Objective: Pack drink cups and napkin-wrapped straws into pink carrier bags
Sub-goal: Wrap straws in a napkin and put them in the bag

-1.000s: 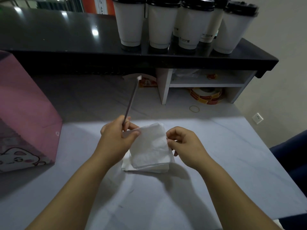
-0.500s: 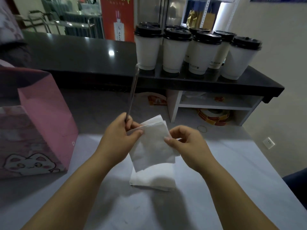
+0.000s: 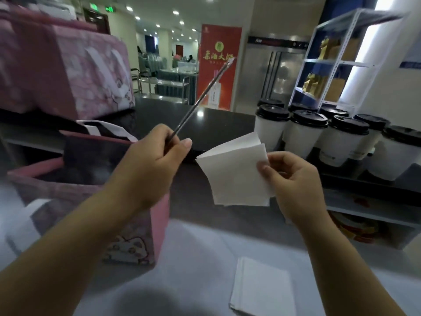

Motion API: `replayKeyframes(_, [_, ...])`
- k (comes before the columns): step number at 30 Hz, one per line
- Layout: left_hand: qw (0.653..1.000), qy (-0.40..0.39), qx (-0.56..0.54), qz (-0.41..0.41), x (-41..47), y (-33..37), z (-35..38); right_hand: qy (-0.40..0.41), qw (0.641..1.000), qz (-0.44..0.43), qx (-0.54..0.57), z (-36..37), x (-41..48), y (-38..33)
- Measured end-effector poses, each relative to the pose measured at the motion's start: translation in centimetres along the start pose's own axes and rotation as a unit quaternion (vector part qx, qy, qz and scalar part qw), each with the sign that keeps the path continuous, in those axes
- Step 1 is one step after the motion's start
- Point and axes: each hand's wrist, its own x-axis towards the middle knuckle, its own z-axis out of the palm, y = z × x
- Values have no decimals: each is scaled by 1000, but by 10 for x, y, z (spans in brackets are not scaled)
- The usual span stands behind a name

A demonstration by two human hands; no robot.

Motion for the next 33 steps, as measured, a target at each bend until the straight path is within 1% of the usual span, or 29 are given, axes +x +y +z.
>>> replayKeyframes(5, [998,14,60,18,21,-33,-70,-4,999,-43,31,50,26,-39])
replayKeyframes(8, [995,22,99,14,31,-62,-107,-14,998,-58,37,87,41,-58])
replayKeyframes(13, [985,-64,162,7,47,-119,-153,-57,993,-97,-16,151,58,-75])
replayKeyframes(15, [979,-97,179,6,55,-138,-161,-92,988,-110,-58,174,63,-77])
replayKeyframes(18, [969,-145,202,-18,63,-159,-168,-131,974,-128,-130,204,69,-75])
replayKeyframes(22, [954,-206,213,-47,70,-182,-169,-184,934,-169,-255,236,73,-69])
replayKeyframes(25, [950,-226,207,-55,72,-193,-167,-213,884,-175,-377,256,73,-64])
replayKeyframes(26, [952,-226,200,-54,72,-196,-167,-221,864,-169,-420,261,72,-63])
replayKeyframes(27, [953,-223,195,-57,72,-198,-167,-233,851,-155,-444,265,71,-61])
replayKeyframes(29, [957,-206,192,-63,71,-201,-168,-244,853,-129,-443,269,69,-57])
replayKeyframes(30, [960,-195,192,-65,70,-201,-169,-239,863,-120,-428,269,68,-57])
replayKeyframes(31, [963,-186,188,-61,70,-199,-170,-230,880,-105,-402,269,67,-58])
replayKeyframes(33, [968,-175,176,-36,69,-192,-171,-214,926,-62,-304,266,65,-63])
